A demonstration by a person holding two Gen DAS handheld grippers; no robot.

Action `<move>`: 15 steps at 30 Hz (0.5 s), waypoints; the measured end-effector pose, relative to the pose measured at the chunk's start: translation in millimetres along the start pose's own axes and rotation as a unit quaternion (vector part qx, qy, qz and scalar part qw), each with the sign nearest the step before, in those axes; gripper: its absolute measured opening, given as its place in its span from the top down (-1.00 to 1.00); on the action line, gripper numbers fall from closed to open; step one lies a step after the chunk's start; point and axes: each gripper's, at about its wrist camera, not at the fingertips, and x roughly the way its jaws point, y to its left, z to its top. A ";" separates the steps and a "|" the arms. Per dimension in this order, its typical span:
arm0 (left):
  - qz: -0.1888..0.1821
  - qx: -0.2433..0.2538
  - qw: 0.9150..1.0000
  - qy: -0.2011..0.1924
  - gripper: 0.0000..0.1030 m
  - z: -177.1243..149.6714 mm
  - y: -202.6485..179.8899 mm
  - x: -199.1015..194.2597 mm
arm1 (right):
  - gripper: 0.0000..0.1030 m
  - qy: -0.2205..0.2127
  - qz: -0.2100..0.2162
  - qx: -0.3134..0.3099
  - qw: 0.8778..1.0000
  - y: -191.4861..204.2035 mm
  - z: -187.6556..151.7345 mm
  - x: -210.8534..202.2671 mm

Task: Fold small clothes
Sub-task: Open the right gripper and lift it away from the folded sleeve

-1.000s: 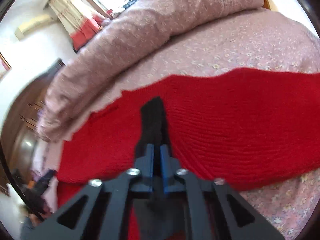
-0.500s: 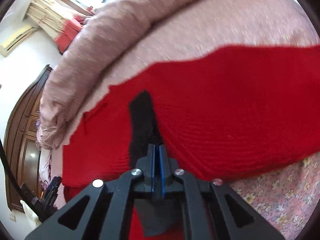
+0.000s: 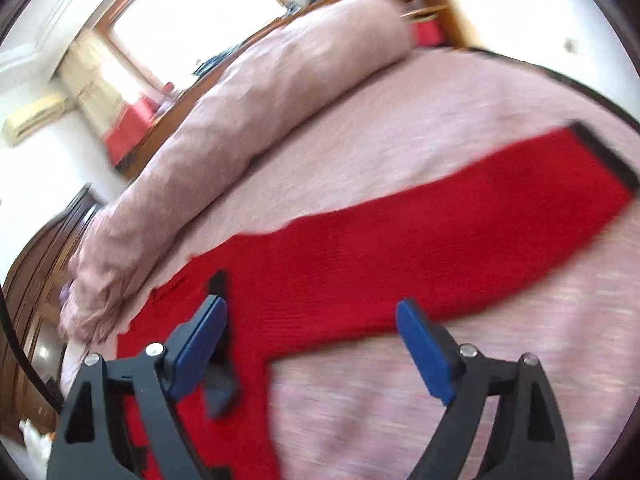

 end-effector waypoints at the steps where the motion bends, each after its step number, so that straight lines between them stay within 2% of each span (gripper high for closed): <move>1: -0.003 -0.002 1.000 0.001 0.13 0.5 -1.0 -0.7 | -0.75 -0.003 -0.009 0.012 1.000 -16.4 0.1 -8.9; 3: -0.012 -0.014 1.000 0.001 0.13 1.5 -2.3 -3.8 | -0.75 -0.007 -0.037 0.052 0.998 -62.1 -0.3 -28.0; 5: -0.009 -0.025 1.000 0.003 0.13 2.7 -3.2 -6.1 | -0.75 -0.030 -0.047 0.112 0.992 -104.0 -4.5 -44.5; 7: -0.007 -0.036 0.999 0.005 0.13 3.6 -4.2 -9.8 | -0.75 -0.051 -0.001 0.194 0.980 -148.3 -10.9 -54.4; 8: -0.003 -0.042 0.999 0.007 0.13 3.7 -5.1 -12.9 | -0.75 -0.068 0.037 0.231 0.970 -167.5 -14.2 -57.2; 10: 0.007 -0.050 0.999 0.007 0.13 3.7 -7.1 -18.0 | -0.75 -0.121 0.092 0.272 0.950 -191.3 -13.4 -65.0; 11: 0.012 -0.055 0.998 0.006 0.13 3.7 -8.3 -21.4 | -0.75 -0.140 0.094 0.267 0.949 -195.3 -7.6 -69.0; 13: 0.016 -0.065 0.998 0.001 0.13 3.9 -12.4 -28.5 | -0.75 -0.165 0.060 0.241 0.954 -200.3 6.2 -72.5; 14: 0.015 -0.067 0.998 0.000 0.13 4.0 -14.6 -30.9 | -0.75 -0.164 0.030 0.237 0.957 -208.2 15.9 -68.8; 15: 0.014 -0.067 0.998 -0.003 0.13 4.4 -18.1 -33.4 | -0.74 -0.156 0.026 0.245 0.956 -216.4 21.7 -62.9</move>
